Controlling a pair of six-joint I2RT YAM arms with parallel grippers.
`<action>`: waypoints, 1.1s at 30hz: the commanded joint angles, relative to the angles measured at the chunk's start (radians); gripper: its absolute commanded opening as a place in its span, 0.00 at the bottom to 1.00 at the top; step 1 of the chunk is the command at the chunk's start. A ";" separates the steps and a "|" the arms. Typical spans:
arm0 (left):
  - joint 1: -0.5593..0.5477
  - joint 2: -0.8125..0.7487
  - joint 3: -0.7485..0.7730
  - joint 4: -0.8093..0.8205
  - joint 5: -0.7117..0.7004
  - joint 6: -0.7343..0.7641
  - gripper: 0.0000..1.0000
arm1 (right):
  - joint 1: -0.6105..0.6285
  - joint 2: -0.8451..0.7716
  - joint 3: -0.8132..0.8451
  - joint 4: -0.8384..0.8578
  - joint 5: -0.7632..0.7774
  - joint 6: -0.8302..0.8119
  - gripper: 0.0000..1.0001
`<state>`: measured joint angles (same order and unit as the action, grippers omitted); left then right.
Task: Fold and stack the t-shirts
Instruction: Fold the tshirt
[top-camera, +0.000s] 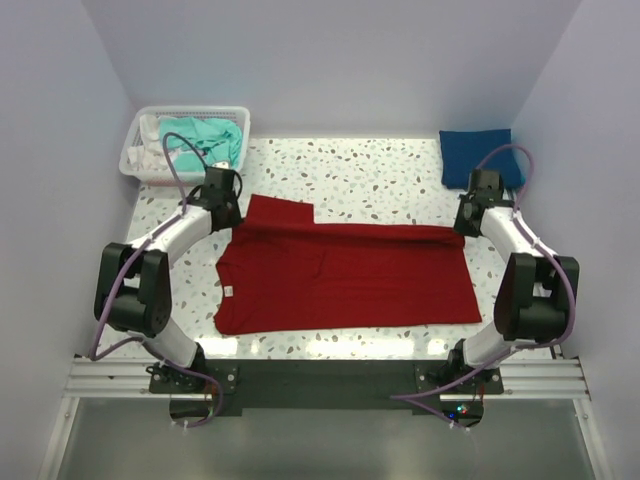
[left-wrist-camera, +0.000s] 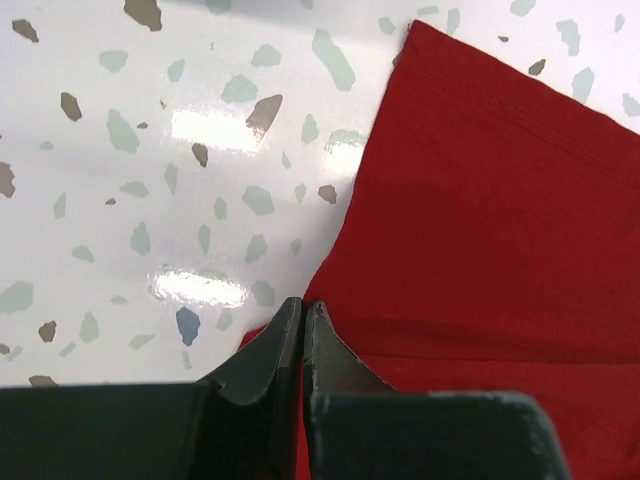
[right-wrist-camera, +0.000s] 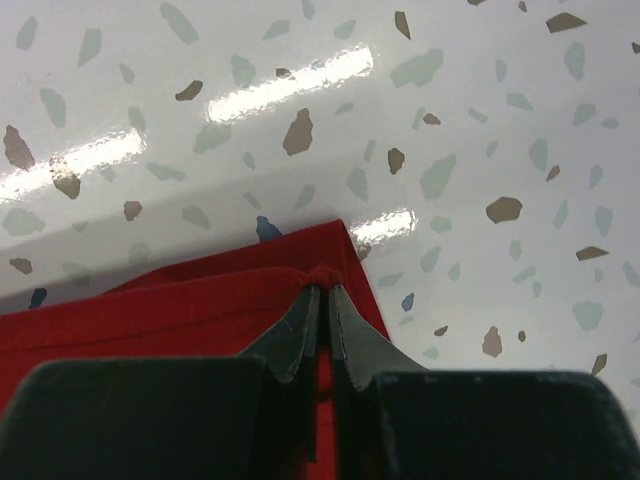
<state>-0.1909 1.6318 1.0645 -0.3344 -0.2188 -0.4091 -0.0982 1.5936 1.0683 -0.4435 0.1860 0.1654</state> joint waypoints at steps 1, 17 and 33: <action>0.008 -0.062 -0.030 -0.031 -0.065 -0.019 0.00 | -0.005 -0.090 -0.036 0.063 0.092 0.049 0.00; 0.007 -0.171 -0.150 -0.040 -0.050 -0.034 0.00 | -0.005 -0.170 -0.172 0.091 0.171 0.115 0.00; 0.007 -0.138 -0.255 -0.064 -0.025 -0.051 0.00 | -0.005 -0.055 -0.225 0.094 0.179 0.146 0.16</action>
<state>-0.1921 1.4792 0.8104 -0.3859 -0.2039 -0.4610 -0.0971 1.5112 0.8284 -0.3759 0.2798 0.2924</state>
